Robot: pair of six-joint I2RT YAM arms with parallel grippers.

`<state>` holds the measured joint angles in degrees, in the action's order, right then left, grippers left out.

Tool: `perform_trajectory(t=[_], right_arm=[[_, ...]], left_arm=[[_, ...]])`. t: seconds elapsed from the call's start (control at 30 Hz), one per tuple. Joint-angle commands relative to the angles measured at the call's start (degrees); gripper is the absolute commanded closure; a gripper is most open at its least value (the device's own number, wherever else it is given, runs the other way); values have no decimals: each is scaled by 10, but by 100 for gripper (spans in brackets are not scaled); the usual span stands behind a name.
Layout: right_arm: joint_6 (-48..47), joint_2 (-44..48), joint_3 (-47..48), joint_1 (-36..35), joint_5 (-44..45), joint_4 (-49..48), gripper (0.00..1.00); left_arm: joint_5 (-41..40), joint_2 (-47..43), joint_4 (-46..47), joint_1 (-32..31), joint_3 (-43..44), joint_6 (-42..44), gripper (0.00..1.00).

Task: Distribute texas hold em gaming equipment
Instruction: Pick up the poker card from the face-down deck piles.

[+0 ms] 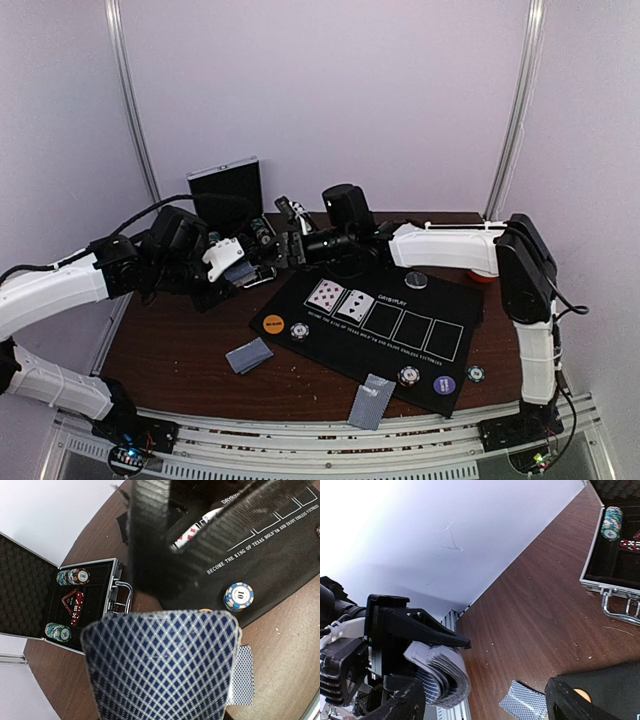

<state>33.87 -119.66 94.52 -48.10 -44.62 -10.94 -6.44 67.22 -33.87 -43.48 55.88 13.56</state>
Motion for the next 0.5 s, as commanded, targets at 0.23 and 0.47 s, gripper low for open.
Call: perform_trajectory(t=[0.23, 0.47], right_arm=[[14, -48, 68, -23, -42, -14, 16], [-44, -75, 128, -26, -6, 86, 23]], left_arm=[[8, -7, 30, 0, 15, 3, 63], [10, -8, 31, 0, 14, 4, 63]])
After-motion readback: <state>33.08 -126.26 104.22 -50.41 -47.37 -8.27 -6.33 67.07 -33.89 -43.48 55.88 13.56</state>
